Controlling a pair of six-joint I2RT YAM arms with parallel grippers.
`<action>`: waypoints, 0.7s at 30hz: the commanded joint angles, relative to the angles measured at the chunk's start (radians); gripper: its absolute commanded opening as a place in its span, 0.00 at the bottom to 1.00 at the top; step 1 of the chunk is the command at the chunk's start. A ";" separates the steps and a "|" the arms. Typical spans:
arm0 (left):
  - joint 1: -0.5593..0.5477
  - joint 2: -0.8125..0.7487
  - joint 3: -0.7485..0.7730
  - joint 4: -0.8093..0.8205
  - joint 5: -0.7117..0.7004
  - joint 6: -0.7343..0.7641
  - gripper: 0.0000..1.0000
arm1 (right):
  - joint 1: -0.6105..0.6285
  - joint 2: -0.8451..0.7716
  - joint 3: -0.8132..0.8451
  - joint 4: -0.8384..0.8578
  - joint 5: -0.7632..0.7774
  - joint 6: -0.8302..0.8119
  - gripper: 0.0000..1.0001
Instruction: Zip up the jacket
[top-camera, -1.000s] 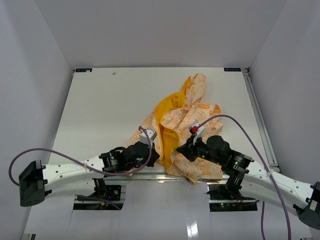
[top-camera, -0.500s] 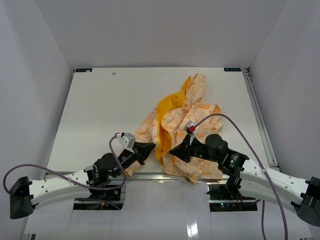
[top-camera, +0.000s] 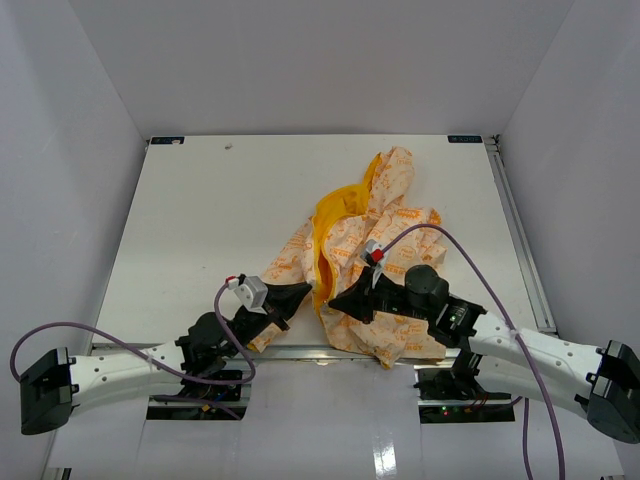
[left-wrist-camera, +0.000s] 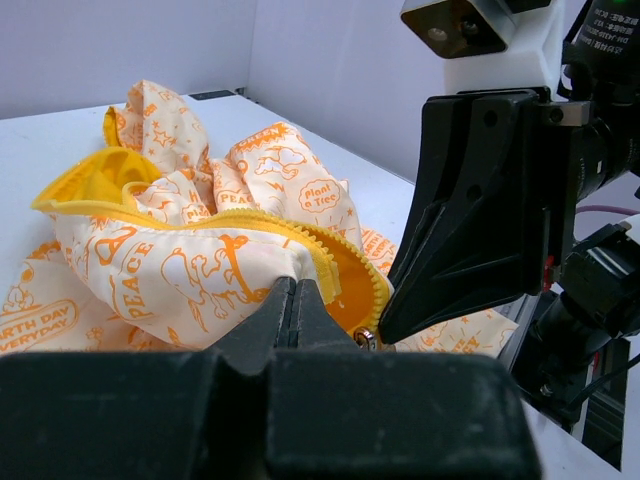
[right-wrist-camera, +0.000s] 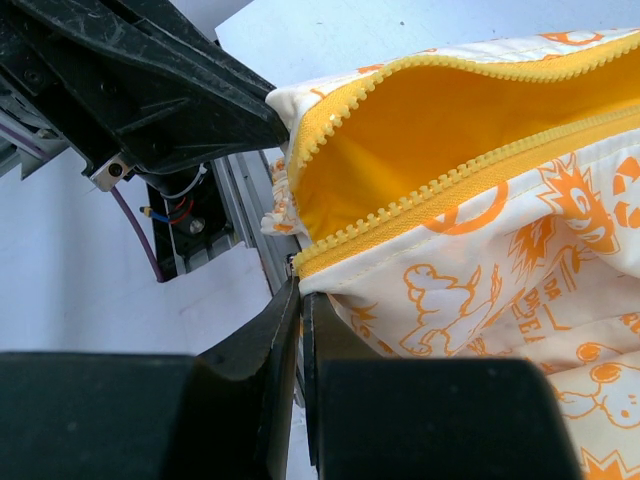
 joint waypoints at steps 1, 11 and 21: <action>0.001 -0.003 -0.017 0.117 0.045 0.027 0.00 | 0.003 0.022 0.011 0.102 -0.003 0.002 0.08; 0.001 -0.016 -0.040 0.138 0.104 0.052 0.00 | 0.003 0.035 0.037 0.120 -0.007 0.019 0.08; 0.002 -0.028 -0.050 0.146 0.138 0.057 0.00 | 0.003 -0.026 0.009 0.151 -0.102 -0.034 0.08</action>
